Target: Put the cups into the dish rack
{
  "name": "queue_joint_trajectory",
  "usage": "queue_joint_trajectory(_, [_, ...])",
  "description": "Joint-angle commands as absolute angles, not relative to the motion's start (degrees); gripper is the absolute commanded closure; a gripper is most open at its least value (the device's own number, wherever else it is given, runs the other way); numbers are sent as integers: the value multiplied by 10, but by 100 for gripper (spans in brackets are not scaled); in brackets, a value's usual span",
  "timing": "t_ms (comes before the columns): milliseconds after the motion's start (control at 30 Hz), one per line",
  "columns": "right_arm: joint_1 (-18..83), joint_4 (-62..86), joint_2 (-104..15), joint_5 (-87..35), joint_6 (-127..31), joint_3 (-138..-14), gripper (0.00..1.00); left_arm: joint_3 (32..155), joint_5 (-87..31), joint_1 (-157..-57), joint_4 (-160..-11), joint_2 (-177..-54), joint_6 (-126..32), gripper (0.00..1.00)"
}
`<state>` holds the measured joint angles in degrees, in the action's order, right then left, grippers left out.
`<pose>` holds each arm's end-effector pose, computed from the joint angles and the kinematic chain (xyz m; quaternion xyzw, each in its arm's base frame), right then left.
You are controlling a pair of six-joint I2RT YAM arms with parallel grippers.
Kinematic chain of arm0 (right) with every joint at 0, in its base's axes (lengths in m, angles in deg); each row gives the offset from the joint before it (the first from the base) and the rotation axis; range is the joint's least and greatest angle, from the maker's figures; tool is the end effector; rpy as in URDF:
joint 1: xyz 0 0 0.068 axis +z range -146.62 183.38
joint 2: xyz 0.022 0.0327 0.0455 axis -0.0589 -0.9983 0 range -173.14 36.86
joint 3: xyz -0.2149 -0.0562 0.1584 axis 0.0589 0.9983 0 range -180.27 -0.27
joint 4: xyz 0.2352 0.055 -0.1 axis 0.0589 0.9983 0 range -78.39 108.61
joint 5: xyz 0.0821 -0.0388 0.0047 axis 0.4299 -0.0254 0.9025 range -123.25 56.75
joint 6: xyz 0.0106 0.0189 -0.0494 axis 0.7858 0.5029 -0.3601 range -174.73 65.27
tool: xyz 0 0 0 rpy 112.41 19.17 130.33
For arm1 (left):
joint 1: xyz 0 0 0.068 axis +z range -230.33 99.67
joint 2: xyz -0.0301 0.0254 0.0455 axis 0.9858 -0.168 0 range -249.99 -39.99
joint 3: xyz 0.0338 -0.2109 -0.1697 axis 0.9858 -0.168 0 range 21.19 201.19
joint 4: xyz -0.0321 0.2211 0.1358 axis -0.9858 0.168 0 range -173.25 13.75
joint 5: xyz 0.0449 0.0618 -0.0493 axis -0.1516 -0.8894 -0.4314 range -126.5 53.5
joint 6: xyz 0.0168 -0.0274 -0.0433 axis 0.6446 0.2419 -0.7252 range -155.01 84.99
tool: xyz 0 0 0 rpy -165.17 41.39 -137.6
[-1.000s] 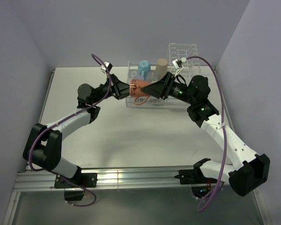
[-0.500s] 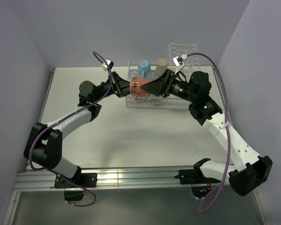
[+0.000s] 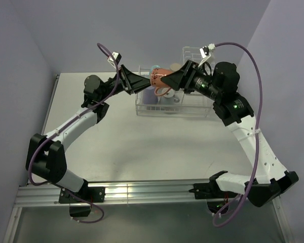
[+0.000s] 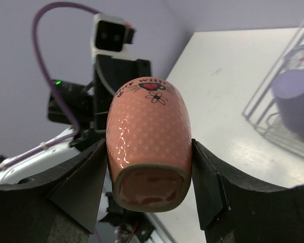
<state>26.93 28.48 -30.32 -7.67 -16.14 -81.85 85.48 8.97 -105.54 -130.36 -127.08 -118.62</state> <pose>0.2194 0.1124 0.4714 -0.0597 0.7182 0.4851 0.4953 0.3021 -0.1702 0.3783 0.0394 0.5951 -0.7521 0.2805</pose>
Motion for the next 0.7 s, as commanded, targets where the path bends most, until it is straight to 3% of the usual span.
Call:
queue_joint_trajectory(0, [252,329,-314,-131,-200,-884,100,906,69,-1044,-1252,-1263,-1154,60])
queue_joint_trajectory(267, [203,421,-381,-204,-258,-997,100,1003,31,-991,-1034,-1267,-1042,58])
queue_joint_trajectory(400, [175,489,-433,-257,-305,-1066,100,1078,-16,-981,-816,-1281,-938,58])
queue_joint_trajectory(667, [117,622,-609,-322,-377,-1317,100,1144,-99,-972,-608,-1305,-807,57])
